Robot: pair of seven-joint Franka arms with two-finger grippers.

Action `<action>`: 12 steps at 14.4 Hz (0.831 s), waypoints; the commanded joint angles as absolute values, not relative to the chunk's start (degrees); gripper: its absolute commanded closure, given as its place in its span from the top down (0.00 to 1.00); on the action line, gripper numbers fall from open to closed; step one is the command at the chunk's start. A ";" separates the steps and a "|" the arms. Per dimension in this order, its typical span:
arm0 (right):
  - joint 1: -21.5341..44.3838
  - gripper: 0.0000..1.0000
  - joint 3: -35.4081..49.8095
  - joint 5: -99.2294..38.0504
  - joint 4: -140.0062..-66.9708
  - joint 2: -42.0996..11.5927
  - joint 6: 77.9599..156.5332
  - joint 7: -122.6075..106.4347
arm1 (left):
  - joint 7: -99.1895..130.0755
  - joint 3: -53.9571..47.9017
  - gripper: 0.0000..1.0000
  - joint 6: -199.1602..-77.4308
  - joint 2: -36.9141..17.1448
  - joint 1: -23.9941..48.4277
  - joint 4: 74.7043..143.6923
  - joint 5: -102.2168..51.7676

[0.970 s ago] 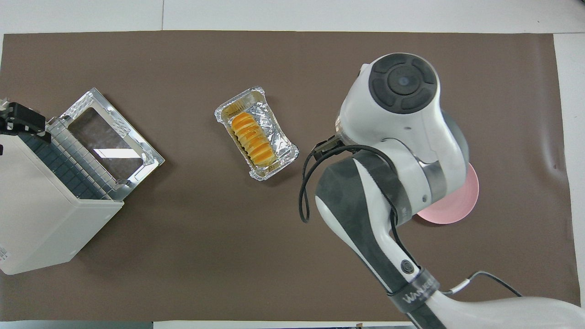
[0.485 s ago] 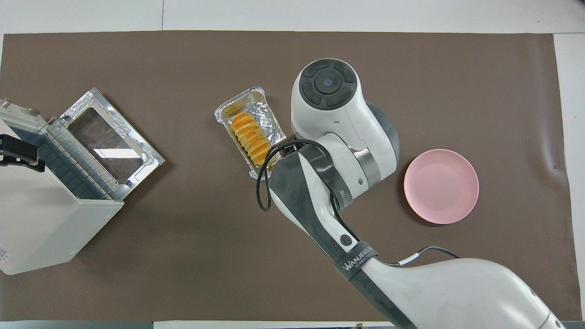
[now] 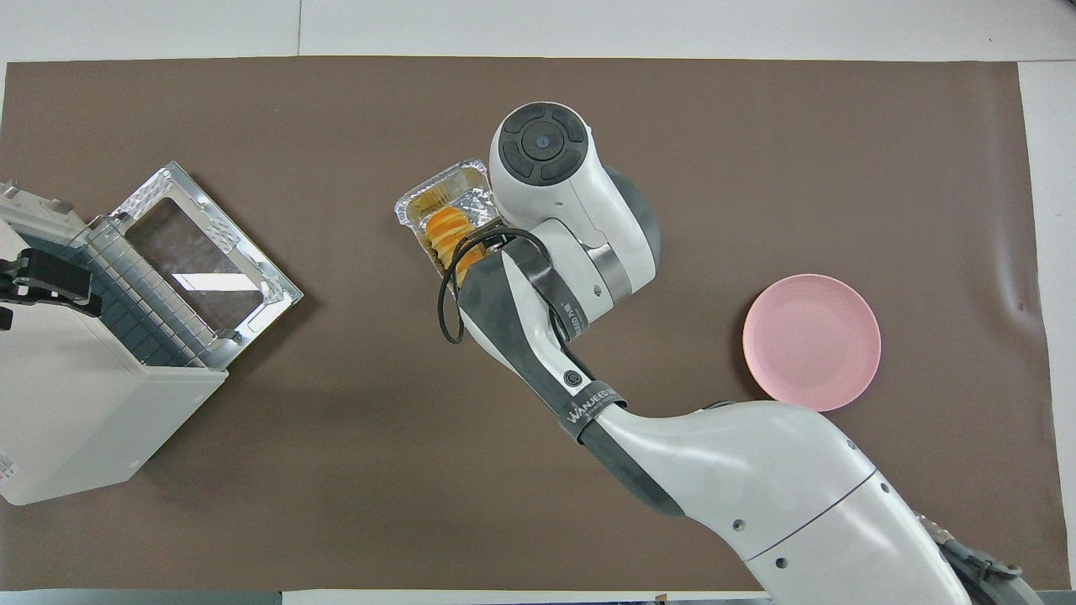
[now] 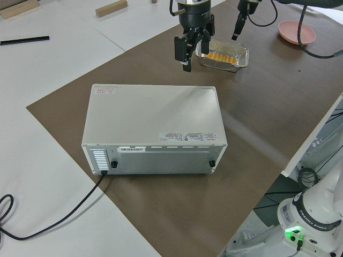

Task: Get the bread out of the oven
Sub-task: 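Reach the right gripper to the foil tray and grasp its edge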

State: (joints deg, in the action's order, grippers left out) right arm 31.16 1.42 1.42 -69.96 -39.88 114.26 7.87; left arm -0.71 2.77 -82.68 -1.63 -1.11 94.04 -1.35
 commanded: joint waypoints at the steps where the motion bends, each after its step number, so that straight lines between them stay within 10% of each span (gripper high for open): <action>1: 31.38 1.00 1.49 2.20 -67.33 -43.49 116.45 9.05 | -1.06 3.34 1.00 -83.06 -0.26 -0.44 94.92 -1.85; 6: 32.68 0.99 1.32 2.64 -66.71 -47.10 118.65 9.14 | -0.97 2.73 1.00 -83.76 0.00 1.49 95.44 -1.93; 7: 32.96 0.87 1.23 2.64 -66.71 -47.20 118.30 9.23 | -1.05 2.72 1.00 -83.85 0.00 2.80 95.36 -1.93; 9: 32.96 0.19 1.23 2.46 -66.36 -47.20 117.69 10.01 | -1.14 2.72 1.00 -83.85 0.00 2.99 94.92 -1.93; 10: 32.96 0.00 1.23 2.46 -66.36 -47.11 117.60 10.89 | -1.14 2.72 1.00 -83.93 0.00 2.99 94.92 -1.93; 12: 32.87 0.00 1.23 2.46 -66.36 -46.93 117.77 10.99 | -1.14 2.81 1.00 -83.85 0.00 2.99 94.92 -1.93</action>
State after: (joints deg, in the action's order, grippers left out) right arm 32.92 1.32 1.46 -68.15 -46.12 118.32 9.58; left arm -0.76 2.23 -83.17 -1.30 2.75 93.99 -1.37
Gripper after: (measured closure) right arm 0.507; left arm 0.000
